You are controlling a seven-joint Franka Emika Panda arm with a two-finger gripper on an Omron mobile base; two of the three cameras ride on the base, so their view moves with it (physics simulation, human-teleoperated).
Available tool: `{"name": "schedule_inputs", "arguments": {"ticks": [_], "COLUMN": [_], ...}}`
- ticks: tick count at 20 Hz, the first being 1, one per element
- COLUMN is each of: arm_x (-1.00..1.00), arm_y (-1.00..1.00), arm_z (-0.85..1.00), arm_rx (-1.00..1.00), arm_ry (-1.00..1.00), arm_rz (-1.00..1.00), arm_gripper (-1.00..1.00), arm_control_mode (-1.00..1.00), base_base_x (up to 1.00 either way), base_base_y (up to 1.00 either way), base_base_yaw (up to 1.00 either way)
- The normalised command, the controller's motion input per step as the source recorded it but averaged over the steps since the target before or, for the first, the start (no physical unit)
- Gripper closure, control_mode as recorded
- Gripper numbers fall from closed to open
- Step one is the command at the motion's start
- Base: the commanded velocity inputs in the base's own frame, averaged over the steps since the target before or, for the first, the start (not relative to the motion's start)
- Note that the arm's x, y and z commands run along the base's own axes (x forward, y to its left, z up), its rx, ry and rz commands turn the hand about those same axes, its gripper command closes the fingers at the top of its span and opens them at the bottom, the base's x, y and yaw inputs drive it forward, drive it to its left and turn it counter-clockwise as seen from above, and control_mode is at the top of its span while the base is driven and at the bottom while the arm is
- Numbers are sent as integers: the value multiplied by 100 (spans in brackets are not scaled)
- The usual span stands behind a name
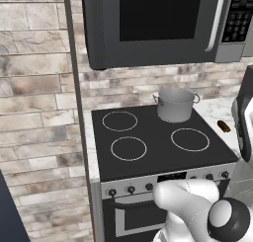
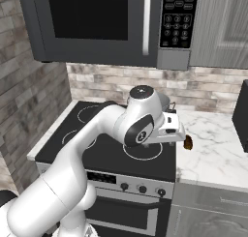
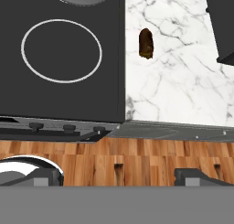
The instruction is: Turn on the burner for the pot on the stove. Wait thirty seconds for the pot to heat up. Then add the sweet potato to the pot.
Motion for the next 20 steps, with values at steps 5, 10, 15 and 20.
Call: {"name": "schedule_inputs", "arguments": {"ticks": [5, 10, 15, 20], "arm_x": [0, 0, 0, 0], "arm_y": [0, 0, 0, 0], "arm_z": [0, 0, 0, 0], "arm_rx": [0, 0, 0, 0], "arm_ry": [0, 0, 0, 0], "arm_rz": [0, 0, 0, 0], "arm_gripper": [-100, -100, -100, -100], "arm_control_mode": [-100, -100, -100, -100], "base_base_x": [0, 0, 0, 0], "base_base_y": [0, 0, 0, 0], "base_base_yaw": [0, 0, 0, 0]}}
